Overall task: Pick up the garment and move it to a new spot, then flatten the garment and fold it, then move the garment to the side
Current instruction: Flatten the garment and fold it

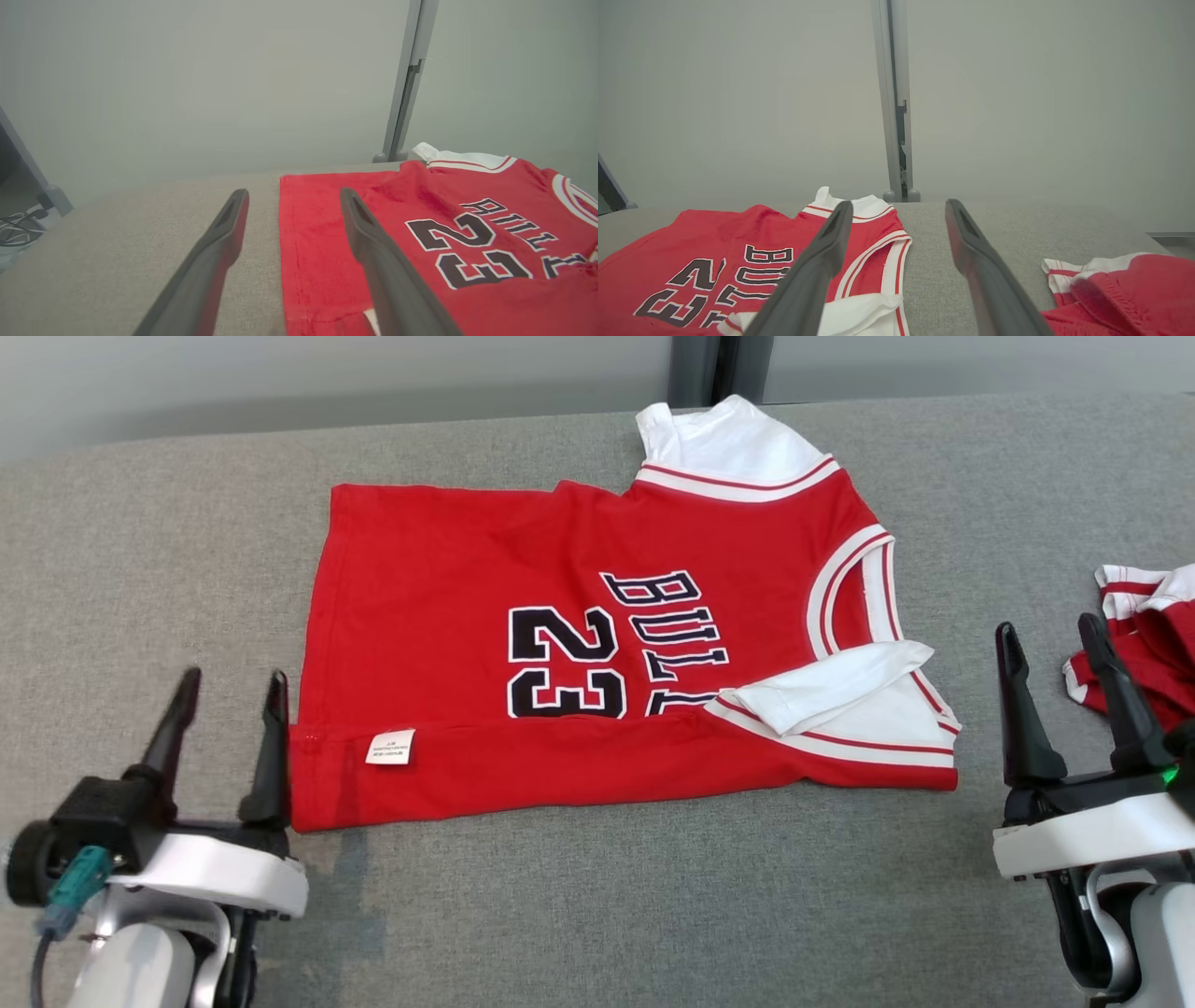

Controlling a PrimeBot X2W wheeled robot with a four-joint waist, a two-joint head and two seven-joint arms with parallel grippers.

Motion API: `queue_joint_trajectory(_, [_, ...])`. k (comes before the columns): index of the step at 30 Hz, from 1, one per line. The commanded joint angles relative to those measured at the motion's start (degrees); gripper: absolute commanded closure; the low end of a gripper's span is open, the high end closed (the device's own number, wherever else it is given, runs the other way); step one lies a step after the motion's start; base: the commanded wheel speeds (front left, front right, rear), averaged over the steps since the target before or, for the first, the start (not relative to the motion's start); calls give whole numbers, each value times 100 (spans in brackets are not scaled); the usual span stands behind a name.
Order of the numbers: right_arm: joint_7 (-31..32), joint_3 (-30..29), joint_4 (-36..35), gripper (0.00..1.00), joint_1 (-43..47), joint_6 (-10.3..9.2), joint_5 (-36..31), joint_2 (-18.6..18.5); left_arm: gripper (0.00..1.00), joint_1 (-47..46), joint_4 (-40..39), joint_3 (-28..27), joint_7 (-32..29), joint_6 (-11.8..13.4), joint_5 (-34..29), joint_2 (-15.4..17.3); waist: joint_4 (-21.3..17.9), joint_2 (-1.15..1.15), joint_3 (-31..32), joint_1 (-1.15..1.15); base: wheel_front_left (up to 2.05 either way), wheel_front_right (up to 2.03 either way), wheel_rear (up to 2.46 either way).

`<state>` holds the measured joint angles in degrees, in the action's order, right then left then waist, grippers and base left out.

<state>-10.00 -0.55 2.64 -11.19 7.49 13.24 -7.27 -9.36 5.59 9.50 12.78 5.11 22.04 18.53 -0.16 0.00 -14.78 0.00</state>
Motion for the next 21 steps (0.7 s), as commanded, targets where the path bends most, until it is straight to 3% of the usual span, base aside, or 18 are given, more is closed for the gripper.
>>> queue_joint_trajectory(1, [56, 12, 117, 0, 58, 1, 14, -8, 0, -5, 158, 55, -139, -53, 97, -48, 11, 0, -41, 0, 0, 0, 0])
queue_joint_trajectory(21, [11, 475, 2049, 0, -221, 1, 262, 197, 0, -37, 1940, 233, -1115, -552, 1069, -458, 3, 0, -415, 0, 0, 0, 0])
